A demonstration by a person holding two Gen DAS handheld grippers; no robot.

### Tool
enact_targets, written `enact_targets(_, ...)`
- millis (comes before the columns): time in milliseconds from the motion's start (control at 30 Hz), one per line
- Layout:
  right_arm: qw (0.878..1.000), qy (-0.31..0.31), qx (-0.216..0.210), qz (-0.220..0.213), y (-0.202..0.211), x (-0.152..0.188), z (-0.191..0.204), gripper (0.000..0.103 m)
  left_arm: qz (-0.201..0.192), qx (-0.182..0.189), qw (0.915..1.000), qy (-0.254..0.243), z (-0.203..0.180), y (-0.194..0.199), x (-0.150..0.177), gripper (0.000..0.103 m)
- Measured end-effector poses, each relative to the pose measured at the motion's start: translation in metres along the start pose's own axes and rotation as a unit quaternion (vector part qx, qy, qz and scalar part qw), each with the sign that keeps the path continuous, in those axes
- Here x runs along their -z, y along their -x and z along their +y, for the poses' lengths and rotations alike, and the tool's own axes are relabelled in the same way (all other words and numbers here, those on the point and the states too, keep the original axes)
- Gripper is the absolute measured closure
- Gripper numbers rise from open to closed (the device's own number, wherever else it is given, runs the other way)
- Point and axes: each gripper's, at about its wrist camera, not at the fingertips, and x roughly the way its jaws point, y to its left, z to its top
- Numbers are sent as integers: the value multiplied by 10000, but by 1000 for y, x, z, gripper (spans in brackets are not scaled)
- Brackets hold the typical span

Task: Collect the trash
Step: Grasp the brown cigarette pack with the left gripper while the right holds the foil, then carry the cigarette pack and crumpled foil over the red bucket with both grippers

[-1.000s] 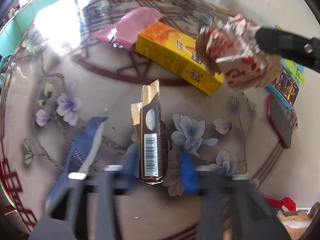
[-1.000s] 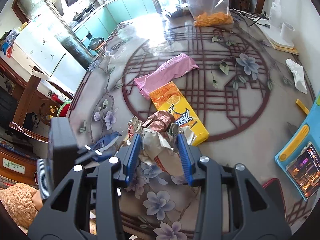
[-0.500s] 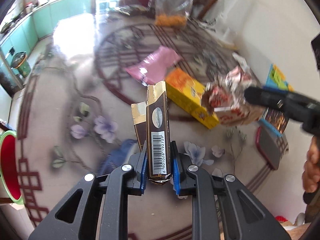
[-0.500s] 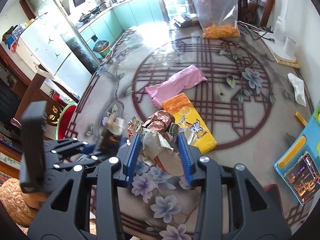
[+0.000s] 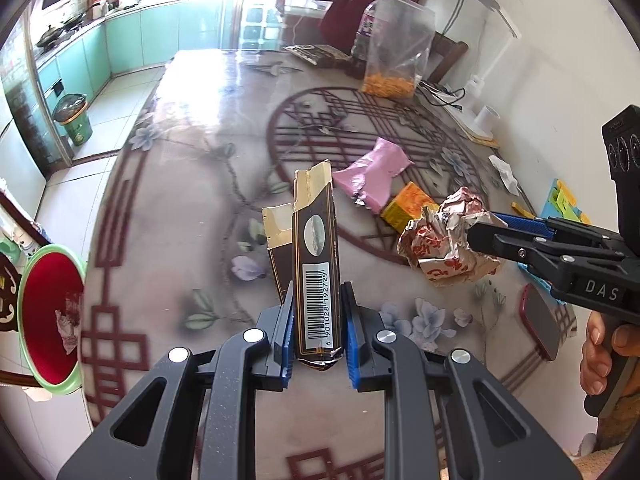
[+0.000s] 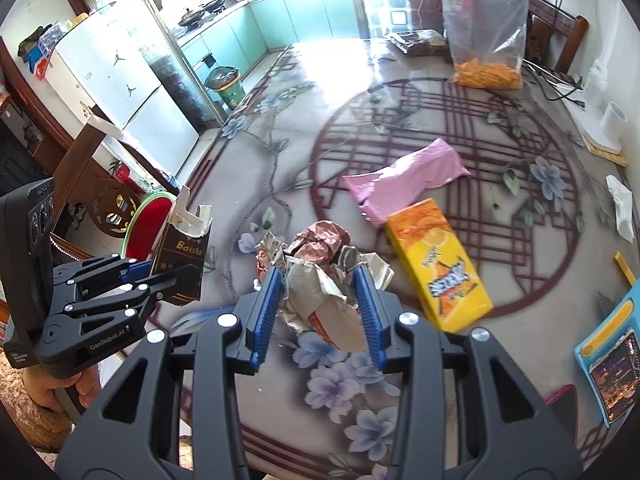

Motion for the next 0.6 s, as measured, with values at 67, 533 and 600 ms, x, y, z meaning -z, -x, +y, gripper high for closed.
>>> enact_targets(67,10000,13,10,6,-3,-2,8,65,-30,0,10000,35,9,3,0,85)
enact_targets(533,9999,69,138,55,-27,-15,74,65,-71,22,9998,183,90,21,-4,85)
enact_targets(600,9998,76,155,71,-30,-16,85,65,-72,14,9998,202,101,22,-5,85)
